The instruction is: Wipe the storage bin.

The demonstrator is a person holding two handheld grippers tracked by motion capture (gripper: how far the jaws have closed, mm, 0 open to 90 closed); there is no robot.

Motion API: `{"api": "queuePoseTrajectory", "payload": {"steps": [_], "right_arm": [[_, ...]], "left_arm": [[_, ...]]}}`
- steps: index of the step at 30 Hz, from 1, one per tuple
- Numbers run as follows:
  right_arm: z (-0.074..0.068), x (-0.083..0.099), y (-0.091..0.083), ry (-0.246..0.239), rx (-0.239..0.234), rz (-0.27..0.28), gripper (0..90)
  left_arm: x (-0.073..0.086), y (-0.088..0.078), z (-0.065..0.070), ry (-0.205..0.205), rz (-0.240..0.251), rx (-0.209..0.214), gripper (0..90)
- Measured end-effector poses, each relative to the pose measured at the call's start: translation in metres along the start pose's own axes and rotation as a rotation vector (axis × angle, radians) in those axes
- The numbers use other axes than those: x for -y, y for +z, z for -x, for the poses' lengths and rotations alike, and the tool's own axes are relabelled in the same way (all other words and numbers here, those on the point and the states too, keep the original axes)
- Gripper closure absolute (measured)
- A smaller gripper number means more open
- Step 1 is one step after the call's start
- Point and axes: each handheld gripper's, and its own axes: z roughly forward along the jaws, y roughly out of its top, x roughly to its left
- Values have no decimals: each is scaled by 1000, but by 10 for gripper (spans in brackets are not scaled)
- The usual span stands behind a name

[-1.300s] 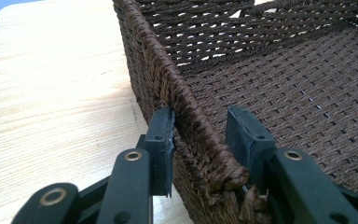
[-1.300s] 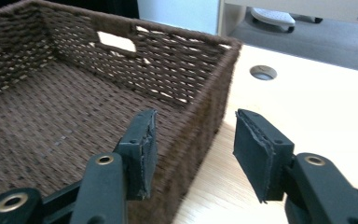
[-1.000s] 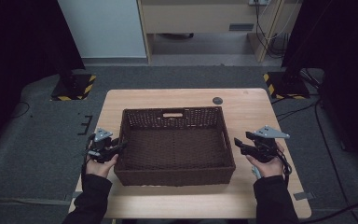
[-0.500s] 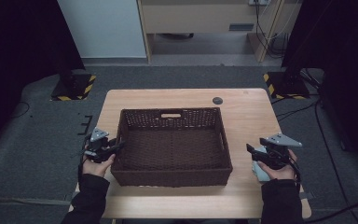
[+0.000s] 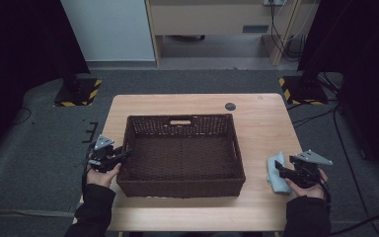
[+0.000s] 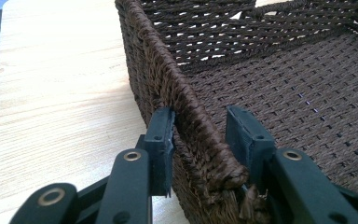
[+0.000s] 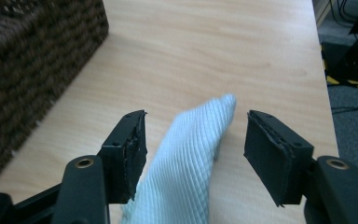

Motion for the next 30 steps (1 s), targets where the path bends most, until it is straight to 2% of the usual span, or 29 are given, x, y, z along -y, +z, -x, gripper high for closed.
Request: {"api": "queuePoseTrajectory", "payload": {"steps": [3, 11, 12, 16, 19, 24, 28, 30], "right_arm": [[2, 7, 1, 1, 5, -21, 399], [5, 23, 8, 8, -24, -85, 447], [6, 24, 10, 13, -18, -89, 456], [7, 29, 16, 12, -44, -135, 516], [8, 30, 20, 17, -63, -155, 582], [7, 28, 21, 2, -107, -183, 816], [5, 22, 19, -15, -124, -187, 837], [3, 18, 19, -19, -126, -167, 838]], "left_arm": [[0, 0, 0, 0, 0, 1, 614], [0, 0, 0, 0, 1, 3, 614], [0, 0, 0, -1, 2, 3, 614], [0, 0, -1, -4, 1, 5, 613], [0, 1, 0, -2, 1, 5, 612], [0, 1, -1, -3, 0, 9, 610], [0, 1, -2, -6, 3, 15, 609], [0, 1, -2, -5, 2, 15, 612]]}}
